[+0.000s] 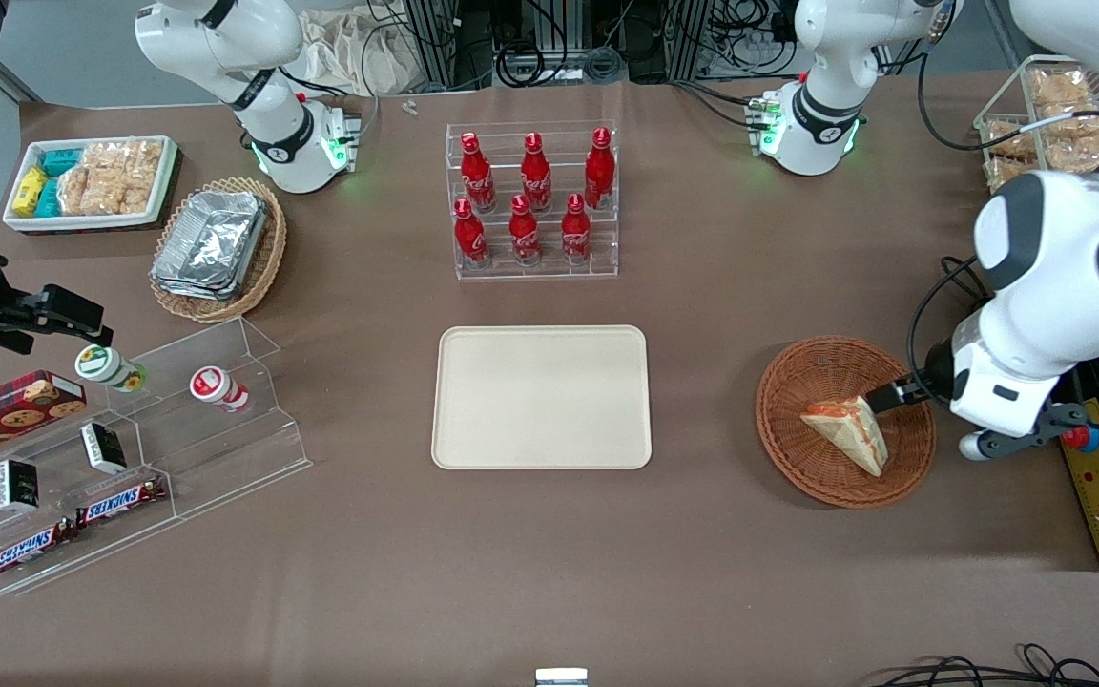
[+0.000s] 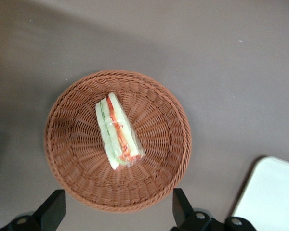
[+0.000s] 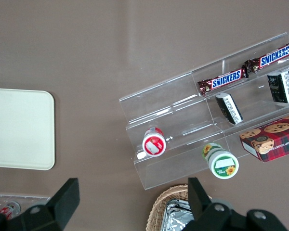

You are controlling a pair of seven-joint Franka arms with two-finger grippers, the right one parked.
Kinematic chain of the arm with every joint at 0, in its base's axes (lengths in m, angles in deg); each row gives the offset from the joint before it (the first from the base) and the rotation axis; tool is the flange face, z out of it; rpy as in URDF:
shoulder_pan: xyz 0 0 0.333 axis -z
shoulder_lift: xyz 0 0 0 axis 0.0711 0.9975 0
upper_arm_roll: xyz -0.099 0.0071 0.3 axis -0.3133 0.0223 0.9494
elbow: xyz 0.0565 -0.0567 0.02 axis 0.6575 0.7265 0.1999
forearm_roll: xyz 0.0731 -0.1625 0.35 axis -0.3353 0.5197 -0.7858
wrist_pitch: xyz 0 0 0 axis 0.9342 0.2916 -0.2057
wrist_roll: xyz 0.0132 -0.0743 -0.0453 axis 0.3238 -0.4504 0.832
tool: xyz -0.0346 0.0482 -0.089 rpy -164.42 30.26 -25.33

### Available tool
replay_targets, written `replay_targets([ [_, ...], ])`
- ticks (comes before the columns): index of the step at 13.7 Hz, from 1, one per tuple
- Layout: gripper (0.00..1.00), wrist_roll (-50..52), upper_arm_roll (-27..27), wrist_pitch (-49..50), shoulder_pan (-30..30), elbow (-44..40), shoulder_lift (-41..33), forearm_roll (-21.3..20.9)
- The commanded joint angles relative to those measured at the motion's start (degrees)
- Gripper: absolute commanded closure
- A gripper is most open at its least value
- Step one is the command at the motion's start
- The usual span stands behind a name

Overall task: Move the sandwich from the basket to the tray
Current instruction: 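Lower the open left gripper onto the wrapped sandwich in the wicker basket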

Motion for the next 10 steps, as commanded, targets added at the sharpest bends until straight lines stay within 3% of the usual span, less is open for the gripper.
replay_targets([
  [1,0.0,10.6,0.2,-6.9,-0.4,5.2,-0.1,-1.1],
  [10,0.0,18.6,1.2,-10.0,-0.6,5.6,8.5,-1.5],
])
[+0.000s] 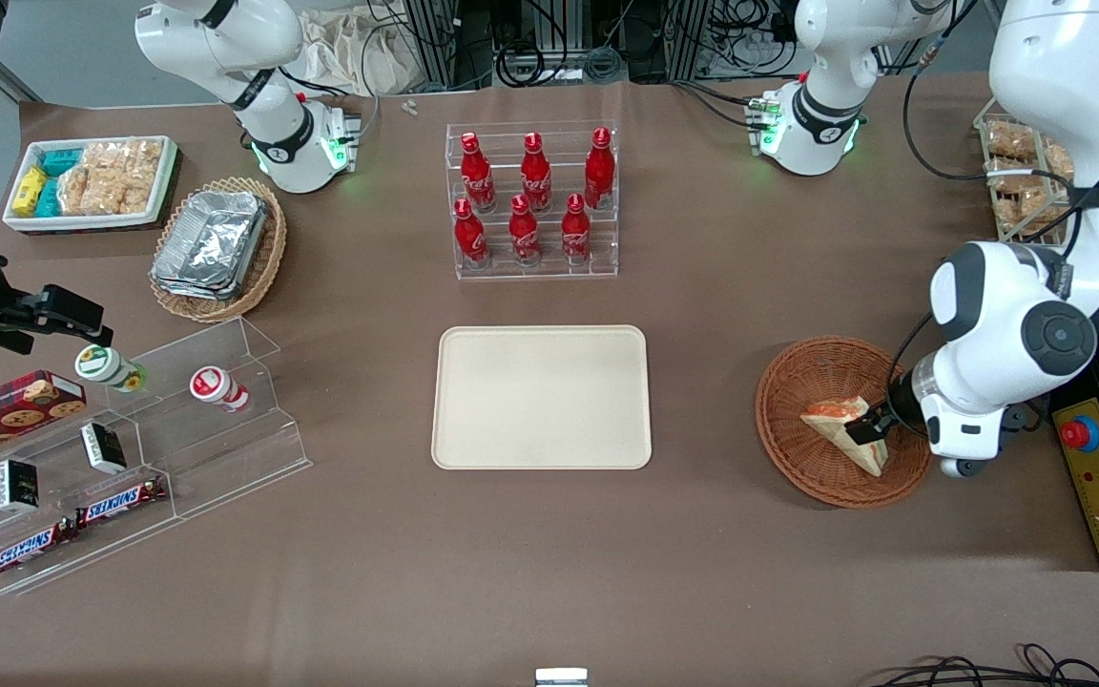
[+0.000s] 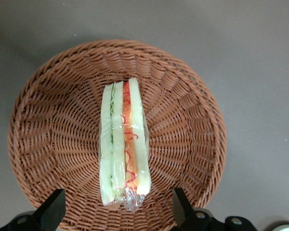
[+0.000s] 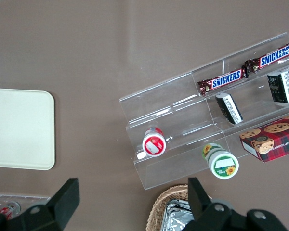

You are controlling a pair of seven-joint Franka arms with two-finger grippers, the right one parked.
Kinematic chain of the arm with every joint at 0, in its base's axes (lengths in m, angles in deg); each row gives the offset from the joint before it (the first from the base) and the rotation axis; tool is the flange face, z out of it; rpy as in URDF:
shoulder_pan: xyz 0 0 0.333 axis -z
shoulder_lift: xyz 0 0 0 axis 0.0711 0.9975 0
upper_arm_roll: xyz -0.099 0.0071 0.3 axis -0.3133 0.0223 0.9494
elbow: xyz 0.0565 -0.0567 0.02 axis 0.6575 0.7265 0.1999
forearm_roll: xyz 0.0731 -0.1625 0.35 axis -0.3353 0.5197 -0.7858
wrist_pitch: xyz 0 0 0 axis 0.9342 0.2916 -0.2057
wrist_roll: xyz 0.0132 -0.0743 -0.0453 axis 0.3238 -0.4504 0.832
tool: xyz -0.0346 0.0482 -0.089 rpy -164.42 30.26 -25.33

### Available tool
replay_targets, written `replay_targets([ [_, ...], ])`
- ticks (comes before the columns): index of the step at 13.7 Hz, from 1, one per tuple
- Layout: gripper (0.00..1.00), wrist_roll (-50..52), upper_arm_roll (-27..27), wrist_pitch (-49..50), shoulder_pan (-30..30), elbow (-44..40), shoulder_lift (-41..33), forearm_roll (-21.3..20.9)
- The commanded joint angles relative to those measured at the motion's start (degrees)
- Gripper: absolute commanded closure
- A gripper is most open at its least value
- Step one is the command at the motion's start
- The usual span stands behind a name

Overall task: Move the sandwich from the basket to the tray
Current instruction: 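Lower the open left gripper onto the wrapped sandwich in the wicker basket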

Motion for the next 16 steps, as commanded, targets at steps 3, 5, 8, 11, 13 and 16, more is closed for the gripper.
replay_targets([
  [3,0.0,3.6,-0.3,-3.0,-0.2,0.7,1.7,-1.6],
  [5,0.0,3.7,-0.3,-3.2,-0.2,1.1,2.4,-1.7],
  [8,0.0,3.8,-0.3,-3.3,-0.2,1.8,3.4,-1.8],
  [11,0.0,3.8,-0.2,-4.5,-0.2,1.9,4.5,-1.8],
  [13,0.25,4.3,-0.2,-5.0,-0.2,1.9,5.1,-2.9],
  [16,1.0,9.7,-0.3,-5.0,-0.1,1.8,6.3,-8.3],
])
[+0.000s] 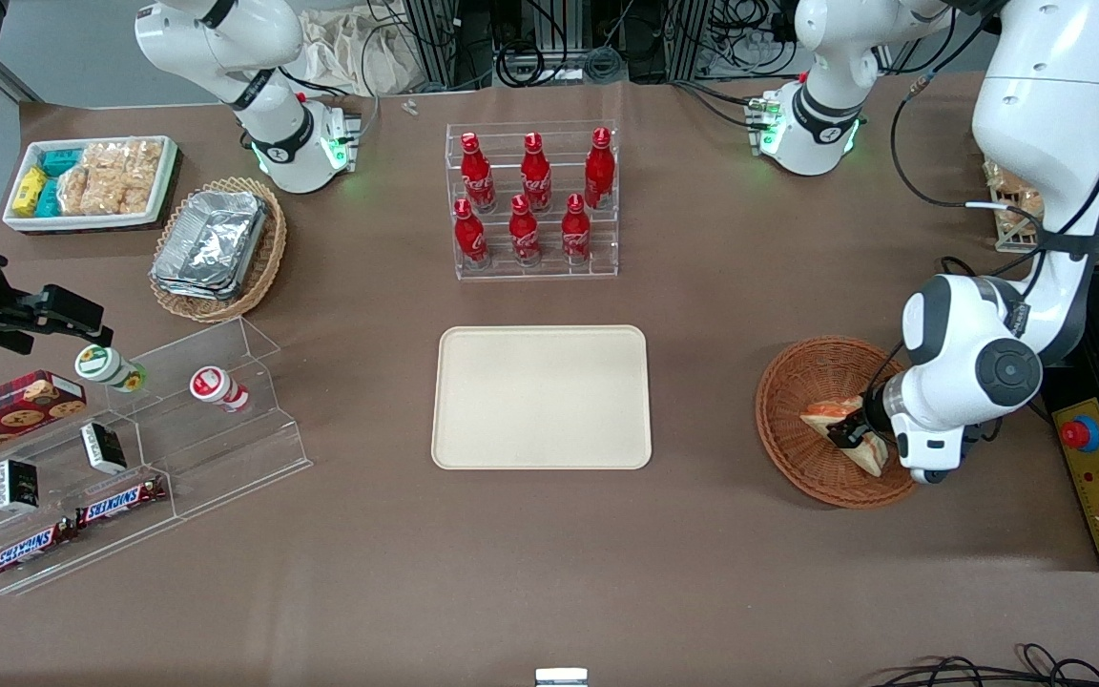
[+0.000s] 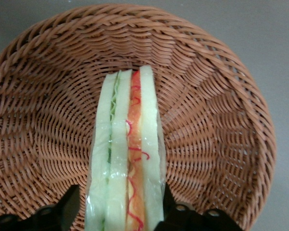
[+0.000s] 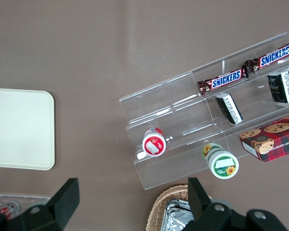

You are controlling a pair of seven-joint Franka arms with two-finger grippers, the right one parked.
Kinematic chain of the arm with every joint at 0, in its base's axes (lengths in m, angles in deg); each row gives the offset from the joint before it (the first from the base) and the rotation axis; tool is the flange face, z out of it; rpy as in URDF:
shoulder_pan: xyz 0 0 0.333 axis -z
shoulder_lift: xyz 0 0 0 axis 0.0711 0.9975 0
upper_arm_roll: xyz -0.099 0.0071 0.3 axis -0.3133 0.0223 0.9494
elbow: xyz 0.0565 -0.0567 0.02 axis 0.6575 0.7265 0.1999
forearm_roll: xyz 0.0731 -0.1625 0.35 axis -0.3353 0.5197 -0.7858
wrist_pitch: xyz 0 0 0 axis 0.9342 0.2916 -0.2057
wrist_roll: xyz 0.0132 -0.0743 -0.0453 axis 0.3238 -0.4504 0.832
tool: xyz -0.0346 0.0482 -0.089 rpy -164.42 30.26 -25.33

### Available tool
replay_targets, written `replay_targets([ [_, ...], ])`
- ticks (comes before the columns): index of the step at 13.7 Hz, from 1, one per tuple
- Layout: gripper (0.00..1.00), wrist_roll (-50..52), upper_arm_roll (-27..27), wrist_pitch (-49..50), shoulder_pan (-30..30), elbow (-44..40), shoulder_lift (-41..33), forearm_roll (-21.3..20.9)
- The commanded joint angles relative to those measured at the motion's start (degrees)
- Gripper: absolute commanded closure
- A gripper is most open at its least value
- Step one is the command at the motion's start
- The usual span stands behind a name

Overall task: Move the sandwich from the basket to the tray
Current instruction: 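Close the left gripper on the sandwich and lift it from the basket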

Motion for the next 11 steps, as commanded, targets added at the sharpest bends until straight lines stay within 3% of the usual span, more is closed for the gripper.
replay_targets([
  [1,1.0,6.6,-0.3,-1.5,0.1,0.8,0.2,-5.7],
  [4,1.0,8.4,-0.7,2.1,0.0,-2.0,-0.6,-5.7],
  [9,1.0,7.9,-5.5,26.7,-0.3,-21.1,-2.8,-4.8],
  [11,1.0,2.6,-9.6,38.9,-1.2,-30.4,-2.7,-3.9],
])
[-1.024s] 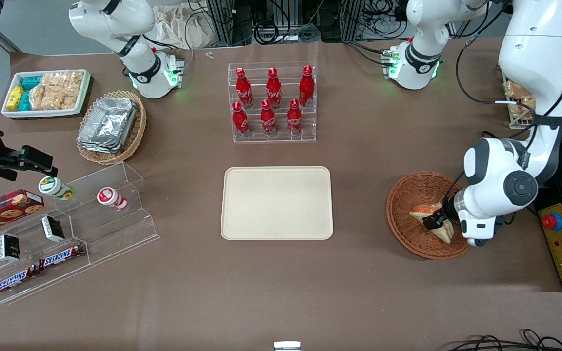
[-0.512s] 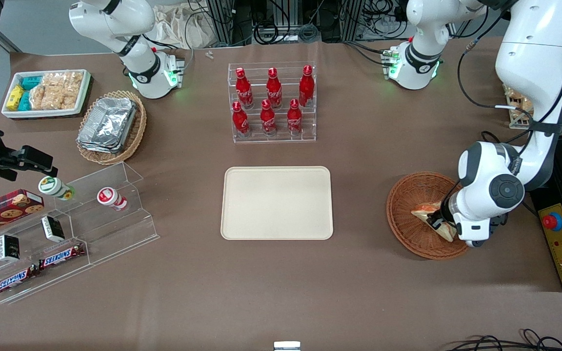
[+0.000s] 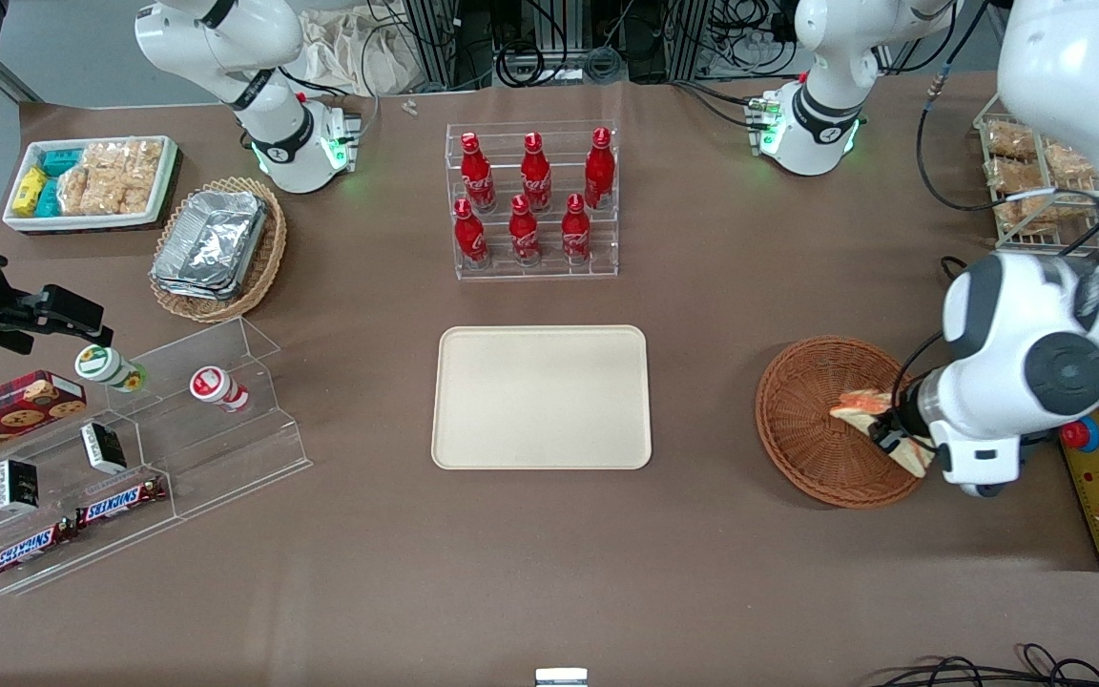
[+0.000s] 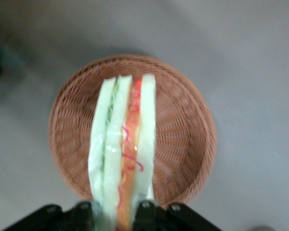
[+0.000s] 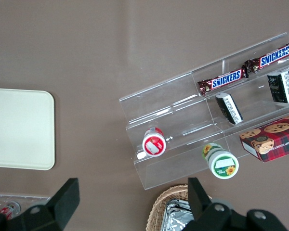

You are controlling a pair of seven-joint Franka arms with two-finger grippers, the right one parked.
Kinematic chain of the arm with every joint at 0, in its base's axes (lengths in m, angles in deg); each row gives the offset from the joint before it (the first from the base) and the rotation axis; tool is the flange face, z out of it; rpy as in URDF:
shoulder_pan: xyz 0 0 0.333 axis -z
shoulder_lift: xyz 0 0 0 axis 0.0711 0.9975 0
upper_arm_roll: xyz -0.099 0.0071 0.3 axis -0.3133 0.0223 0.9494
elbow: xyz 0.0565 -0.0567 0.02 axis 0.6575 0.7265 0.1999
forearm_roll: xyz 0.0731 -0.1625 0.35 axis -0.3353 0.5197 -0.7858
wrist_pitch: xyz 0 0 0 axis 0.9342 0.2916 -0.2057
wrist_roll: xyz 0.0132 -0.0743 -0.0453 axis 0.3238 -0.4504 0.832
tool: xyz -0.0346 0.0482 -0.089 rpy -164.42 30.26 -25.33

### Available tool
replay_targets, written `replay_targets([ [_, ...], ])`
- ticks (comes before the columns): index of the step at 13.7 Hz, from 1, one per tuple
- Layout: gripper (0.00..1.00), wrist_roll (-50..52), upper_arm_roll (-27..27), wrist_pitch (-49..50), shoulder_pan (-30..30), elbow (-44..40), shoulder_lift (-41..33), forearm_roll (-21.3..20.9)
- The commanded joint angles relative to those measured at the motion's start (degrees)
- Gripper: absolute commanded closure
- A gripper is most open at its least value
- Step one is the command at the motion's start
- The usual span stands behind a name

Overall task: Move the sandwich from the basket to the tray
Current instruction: 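Close the left gripper on the sandwich and lift it from the basket, then carry the held sandwich with the left gripper over the cream tray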

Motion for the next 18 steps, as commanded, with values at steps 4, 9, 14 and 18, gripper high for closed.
replay_targets([
  [4,1.0,-4.9,-10.8,15.2,-1.5,-15.4,0.6,3.3],
  [9,1.0,-14.1,-17.6,8.7,1.8,-13.8,4.6,2.7],
  [14,1.0,-15.0,-17.4,-5.2,11.2,-4.9,8.9,-1.5],
  [18,1.0,-12.9,-16.9,-8.3,16.4,-4.7,16.4,-10.1],
])
